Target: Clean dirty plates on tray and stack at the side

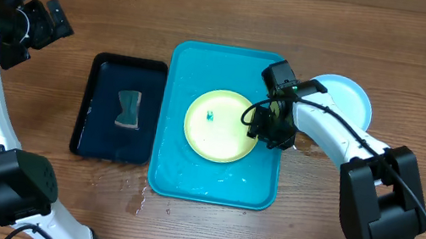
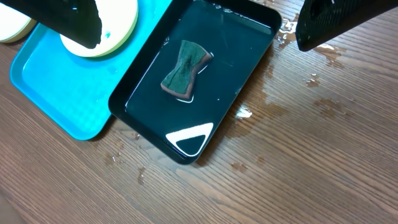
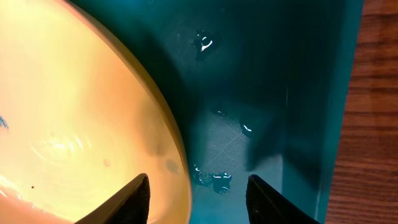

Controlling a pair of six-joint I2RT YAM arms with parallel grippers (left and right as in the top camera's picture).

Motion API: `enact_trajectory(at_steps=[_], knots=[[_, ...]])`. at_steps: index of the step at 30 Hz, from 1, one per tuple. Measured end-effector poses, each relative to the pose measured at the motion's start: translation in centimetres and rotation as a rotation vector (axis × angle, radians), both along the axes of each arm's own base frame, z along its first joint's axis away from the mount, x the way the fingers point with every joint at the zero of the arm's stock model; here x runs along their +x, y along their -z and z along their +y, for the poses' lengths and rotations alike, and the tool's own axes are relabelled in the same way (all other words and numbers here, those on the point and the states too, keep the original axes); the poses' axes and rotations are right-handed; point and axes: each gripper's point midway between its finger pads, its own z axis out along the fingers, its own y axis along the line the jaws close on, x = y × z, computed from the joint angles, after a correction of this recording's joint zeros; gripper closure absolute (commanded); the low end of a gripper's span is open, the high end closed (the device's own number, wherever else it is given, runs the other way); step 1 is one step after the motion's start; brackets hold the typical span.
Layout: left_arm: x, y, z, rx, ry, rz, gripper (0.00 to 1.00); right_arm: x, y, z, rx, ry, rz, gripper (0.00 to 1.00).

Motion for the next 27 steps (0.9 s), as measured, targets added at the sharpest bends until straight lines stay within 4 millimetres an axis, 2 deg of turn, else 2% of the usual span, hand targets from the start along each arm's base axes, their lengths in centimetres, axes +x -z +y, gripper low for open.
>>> enact_trajectory(at_steps=[6,8,11,13,14,18,20,22,24,25,27], knots=[[0.4,-0.1,0.0,-0.022,-0.048,-0.014,0.0,0.0,0.0,0.0,0.0,0.0,0.0,0.49],[1.6,-0.7,0.2,-0.042,-0.103,-0.065,0.0,0.0,0.0,0.0,0.0,0.0,-0.001,0.49],[1.7,-0.9,-1.2,-0.14,-0.126,-0.07,0.34,0.0,0.0,0.0,0.0,0.0,-0.002,0.49],[1.2,-0.7,-2.7,-0.187,-0.093,-0.042,0.52,0.1,0.0,0.0,0.002,0.0,-0.005,0.5],[0.9,-0.6,-3.5,-0.191,-0.07,-0.024,0.55,0.2,0.0,0.0,0.002,0.0,-0.007,0.5],[-0.4,1.5,-7.8,-0.114,0.075,0.105,0.53,0.3,0.0,0.1,0.003,0.0,-0.013,0.5],[-0.6,2.9,-9.6,-0.049,0.141,0.153,0.47,0.5,0.0,0.2,0.006,0.0,-0.02,0.49],[-0.5,4.5,-11.5,0.026,0.211,0.184,0.37,0.5,0.0,0.2,0.006,0.0,-0.021,0.5],[-0.4,5.6,-12.7,0.078,0.258,0.203,0.43,0.5,0.0,0.2,0.007,0.0,-0.021,0.5],[-0.4,6.1,-13.1,0.096,0.268,0.207,0.58,0.5,0.0,0.2,0.006,0.0,-0.021,0.5],[-0.2,7.2,-13.5,0.139,0.292,0.212,0.62,0.5,0.0,0.2,0.007,0.0,-0.021,0.5]])
